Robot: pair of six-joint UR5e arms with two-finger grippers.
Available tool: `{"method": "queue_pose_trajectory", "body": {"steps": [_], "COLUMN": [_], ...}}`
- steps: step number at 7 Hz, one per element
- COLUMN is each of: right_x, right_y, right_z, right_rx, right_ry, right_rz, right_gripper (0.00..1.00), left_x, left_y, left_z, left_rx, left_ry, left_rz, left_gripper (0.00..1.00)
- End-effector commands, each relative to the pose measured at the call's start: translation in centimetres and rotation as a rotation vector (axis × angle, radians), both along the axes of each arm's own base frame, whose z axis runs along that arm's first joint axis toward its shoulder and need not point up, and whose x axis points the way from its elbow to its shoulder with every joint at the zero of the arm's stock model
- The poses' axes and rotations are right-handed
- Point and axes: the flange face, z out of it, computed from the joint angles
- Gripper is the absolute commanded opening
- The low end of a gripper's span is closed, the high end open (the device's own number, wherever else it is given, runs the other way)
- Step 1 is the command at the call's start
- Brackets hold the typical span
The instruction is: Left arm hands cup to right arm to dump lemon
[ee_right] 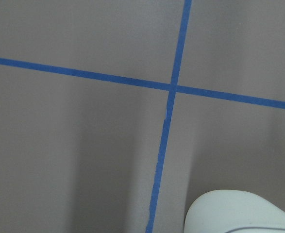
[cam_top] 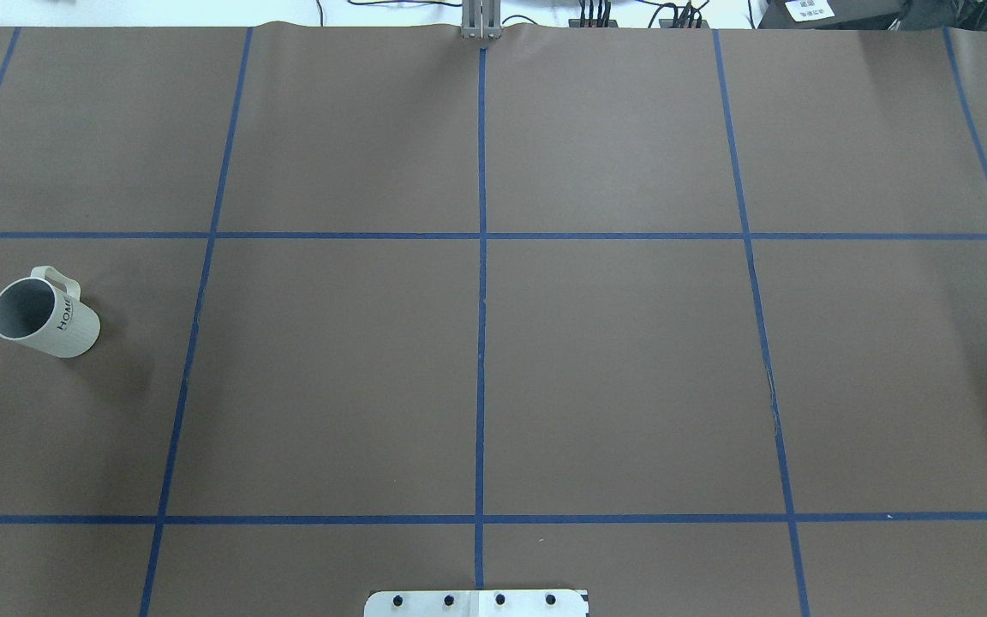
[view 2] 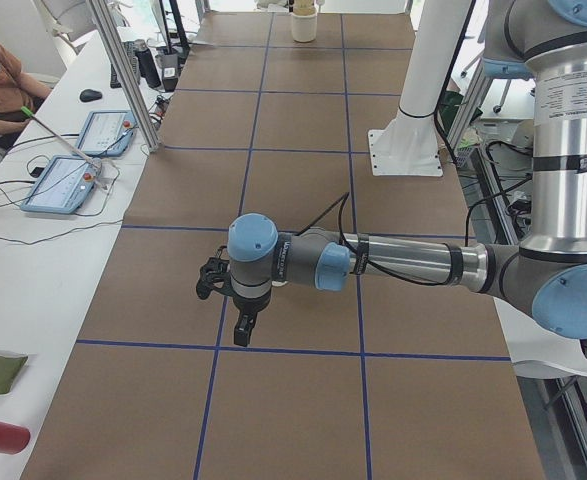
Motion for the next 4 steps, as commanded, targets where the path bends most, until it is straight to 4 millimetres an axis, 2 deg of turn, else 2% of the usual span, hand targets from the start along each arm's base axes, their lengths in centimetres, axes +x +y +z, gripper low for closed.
{"method": "queue_pose_trajectory", "body": {"steps": [1,4], "right_x": [1.09,2.05], "right_y": [-0.18,0.29], "right_z": [-1.95,-1.97], "right_rx": [0.019,0.013], "right_ry": [-0.005,-0.046], "right_rz": [0.042,0.066], "right_gripper": [1.00,1.00], "left_x": [-0.54,-0.47], "left_y": [0.38,0.65], "left_z": [0.25,0.54], "left_rx": [-0.006,-0.013], "left_ry": [0.000,0.000], "left_rz": [-0.011,-0.010], "left_gripper": [1.00,1.00]}}
